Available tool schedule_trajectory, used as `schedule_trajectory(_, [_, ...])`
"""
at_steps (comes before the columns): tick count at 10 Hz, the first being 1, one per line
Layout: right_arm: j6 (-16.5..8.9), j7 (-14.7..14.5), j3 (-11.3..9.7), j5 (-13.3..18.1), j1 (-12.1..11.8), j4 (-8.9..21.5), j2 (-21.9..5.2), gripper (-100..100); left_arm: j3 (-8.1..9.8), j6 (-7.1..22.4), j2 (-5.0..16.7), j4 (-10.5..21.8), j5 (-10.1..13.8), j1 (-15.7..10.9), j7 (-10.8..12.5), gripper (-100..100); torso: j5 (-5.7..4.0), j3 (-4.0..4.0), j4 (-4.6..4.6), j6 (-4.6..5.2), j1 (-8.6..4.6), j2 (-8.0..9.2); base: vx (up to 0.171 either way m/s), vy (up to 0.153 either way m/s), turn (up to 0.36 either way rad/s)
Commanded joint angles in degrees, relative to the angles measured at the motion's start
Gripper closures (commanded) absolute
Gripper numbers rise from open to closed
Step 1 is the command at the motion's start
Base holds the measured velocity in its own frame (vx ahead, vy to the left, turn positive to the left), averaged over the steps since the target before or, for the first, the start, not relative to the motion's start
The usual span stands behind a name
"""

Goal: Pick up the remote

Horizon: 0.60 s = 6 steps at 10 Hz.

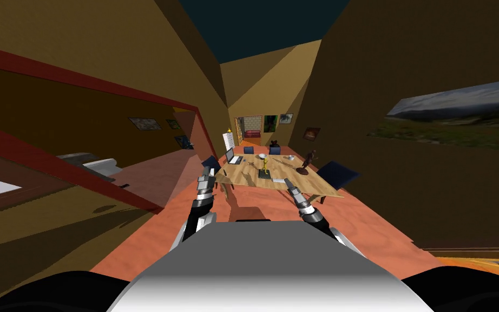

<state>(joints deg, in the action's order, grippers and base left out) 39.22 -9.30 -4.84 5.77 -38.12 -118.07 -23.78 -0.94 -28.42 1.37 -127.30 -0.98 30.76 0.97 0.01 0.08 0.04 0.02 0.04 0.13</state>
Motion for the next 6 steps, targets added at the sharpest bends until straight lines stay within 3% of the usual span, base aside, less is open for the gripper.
schedule_trajectory(1, [0.9, -0.4, -0.6, 1.6, -0.3, 2.9, -2.4, -100, 0.00, 0.0, 0.0, 0.0, 0.0, 0.0, 0.0, 0, 0.00, 0.00, 0.00, 0.00, 0.00, 0.00, -0.029, 0.028, 0.157])
schedule_trajectory(4, [1.7, -0.9, -1.2, 3.1, -1.1, 6.8, -4.4, -100, 0.00, 0.0, 0.0, 0.0, 0.0, 0.0, 0.0, 0, 0.00, -0.03, -0.01, -0.04, 0.00, -0.04, -0.019, 0.020, 0.136])
schedule_trajectory(6, [3.0, -2.1, -2.5, 6.2, -2.5, 11.4, -8.2, -100, 0.00, 0.0, 0.0, 0.0, 0.0, 0.0, 0.0, 0, 0.00, -0.03, -0.01, -0.04, 0.00, -0.06, -0.018, 0.031, 0.289])
